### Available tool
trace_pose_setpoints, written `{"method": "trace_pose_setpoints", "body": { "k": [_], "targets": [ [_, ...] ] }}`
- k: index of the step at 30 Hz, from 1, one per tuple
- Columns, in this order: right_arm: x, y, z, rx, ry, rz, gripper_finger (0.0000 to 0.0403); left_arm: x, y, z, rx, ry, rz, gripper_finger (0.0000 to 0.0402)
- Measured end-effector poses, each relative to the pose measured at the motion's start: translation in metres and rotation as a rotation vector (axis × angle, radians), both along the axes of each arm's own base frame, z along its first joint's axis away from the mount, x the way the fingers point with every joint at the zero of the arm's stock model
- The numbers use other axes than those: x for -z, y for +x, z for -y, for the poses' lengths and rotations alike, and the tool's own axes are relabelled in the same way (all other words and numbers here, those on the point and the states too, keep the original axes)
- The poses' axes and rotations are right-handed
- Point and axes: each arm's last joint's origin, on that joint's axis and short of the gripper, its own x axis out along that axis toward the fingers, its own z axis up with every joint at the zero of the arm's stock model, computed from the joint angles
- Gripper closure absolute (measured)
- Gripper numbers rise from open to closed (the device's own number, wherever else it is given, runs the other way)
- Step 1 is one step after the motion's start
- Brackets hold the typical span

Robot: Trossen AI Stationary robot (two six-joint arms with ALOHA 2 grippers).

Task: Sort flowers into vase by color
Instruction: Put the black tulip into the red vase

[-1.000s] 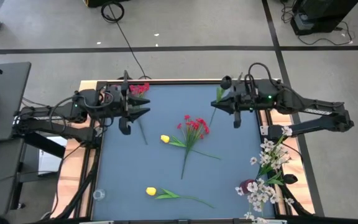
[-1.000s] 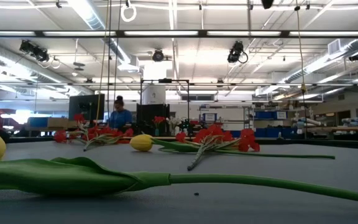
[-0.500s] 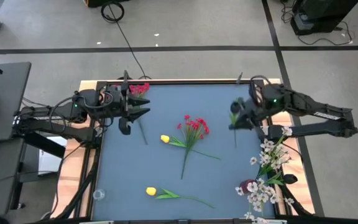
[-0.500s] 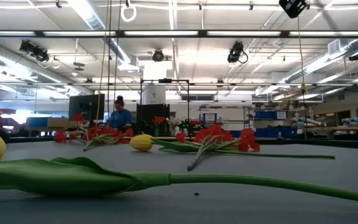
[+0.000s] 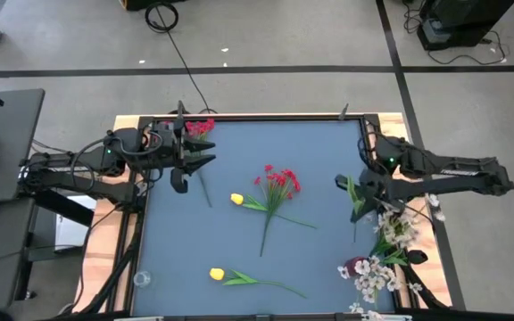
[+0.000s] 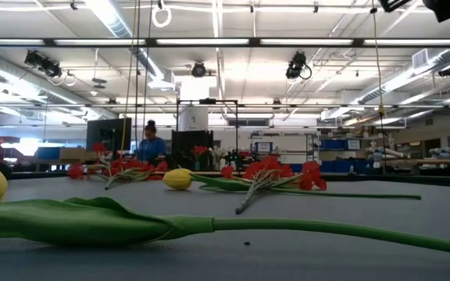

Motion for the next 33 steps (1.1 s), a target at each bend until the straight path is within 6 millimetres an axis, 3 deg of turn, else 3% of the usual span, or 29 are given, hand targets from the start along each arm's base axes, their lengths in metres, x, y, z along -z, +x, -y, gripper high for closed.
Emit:
{"method": "trace_pose_setpoints", "body": {
  "k": [5,16,24,33],
  "targets": [
    [0.002,0.006,-0.008,-0.043,0.021,0.086,0.0390,0.000,0.000,0.000,0.000,0.000,0.000,0.0244],
    [0.022,0.006,-0.032,-0.206,0.059,0.044,0.0390,0.000,0.000,0.000,0.000,0.000,0.000,0.0244],
    [0.015,0.005,-0.039,-0.251,0.088,0.074,0.0390,0.000,0.000,0.000,0.001,0.000,0.000,0.0244],
    [0.023,0.011,-0.046,-0.287,0.060,0.069,0.0390,0.000,0.000,0.000,0.004,0.000,0.000,0.0244]
  ]
}}
